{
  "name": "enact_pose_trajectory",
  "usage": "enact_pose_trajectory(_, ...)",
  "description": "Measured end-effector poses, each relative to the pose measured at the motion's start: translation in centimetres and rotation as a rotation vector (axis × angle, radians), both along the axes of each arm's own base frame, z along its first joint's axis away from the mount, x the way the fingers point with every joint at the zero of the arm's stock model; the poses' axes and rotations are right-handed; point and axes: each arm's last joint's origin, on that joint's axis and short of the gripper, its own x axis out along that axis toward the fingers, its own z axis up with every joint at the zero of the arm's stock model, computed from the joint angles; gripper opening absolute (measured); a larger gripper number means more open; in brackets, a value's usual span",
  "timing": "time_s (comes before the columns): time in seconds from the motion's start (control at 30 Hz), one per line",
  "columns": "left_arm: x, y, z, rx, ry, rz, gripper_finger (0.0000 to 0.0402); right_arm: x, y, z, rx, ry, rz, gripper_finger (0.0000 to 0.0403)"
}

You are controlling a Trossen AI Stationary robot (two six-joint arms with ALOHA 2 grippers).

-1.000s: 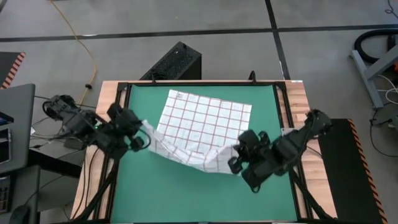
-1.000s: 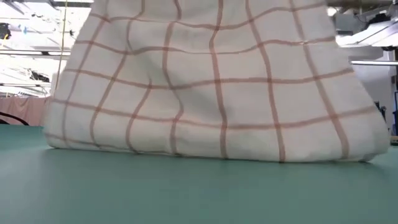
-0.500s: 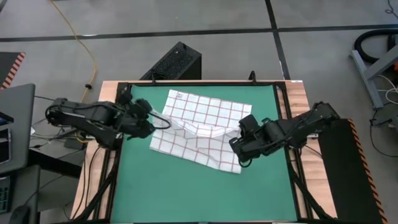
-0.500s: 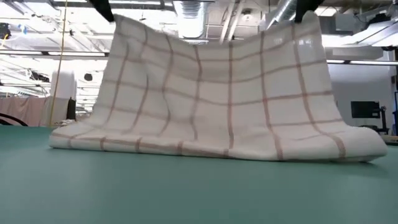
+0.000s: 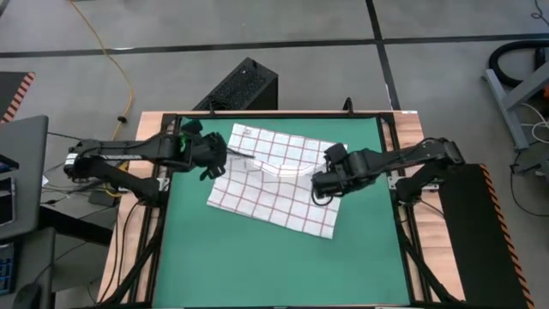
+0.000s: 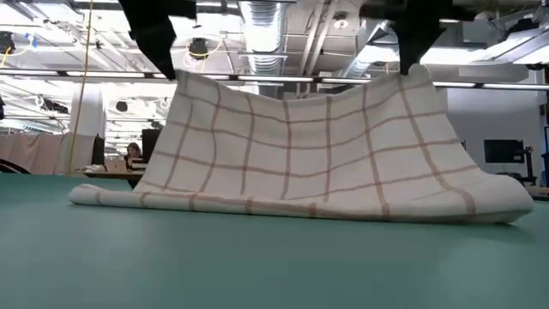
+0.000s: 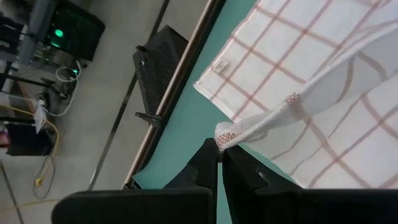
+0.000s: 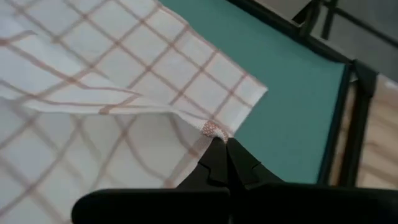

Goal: Roll towel
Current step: Roll the white towel

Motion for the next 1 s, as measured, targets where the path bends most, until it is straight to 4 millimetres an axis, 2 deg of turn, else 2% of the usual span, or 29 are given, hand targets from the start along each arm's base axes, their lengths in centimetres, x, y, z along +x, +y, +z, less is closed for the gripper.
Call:
enact_pose_trajectory(0.23, -0.4, 4.0, -1.6, -0.048, 0.045, 0.024, 0.0, 0.6, -2.9, -0.3, -0.004, 0.044, 0.004, 0.0)
enact_pose_trajectory(0.33, -0.8, 5.2, -1.7, -0.043, 0.078, 0.043, 0.0, 0.6, -4.1, -0.3, -0.004, 0.066, 0.001, 0.0)
enact_pose_trajectory(0.5, -1.1, 5.8, -0.8, -0.055, 0.059, 0.052, 0.0, 0.5, -5.4, -0.3, -0.003, 0.085, -0.02, 0.0)
enact_pose_trajectory(0.6, -0.9, 5.8, -0.9, -0.122, 0.036, 0.02, 0.0, 0.5, -5.9, -0.3, -0.002, 0.09, -0.024, 0.0)
enact_pose_trajectory(0.73, -0.5, 6.1, -1.5, -0.119, 0.07, 0.024, 0.0, 1.0, -6.2, -0.8, 0.009, 0.125, -0.011, 0.0)
enact_pose_trajectory(1.0, -0.1, 7.3, -2.2, -0.103, 0.047, 0.004, 0.0, 3.4, -6.8, -4.0, 0.036, 0.28, 0.026, 0.0)
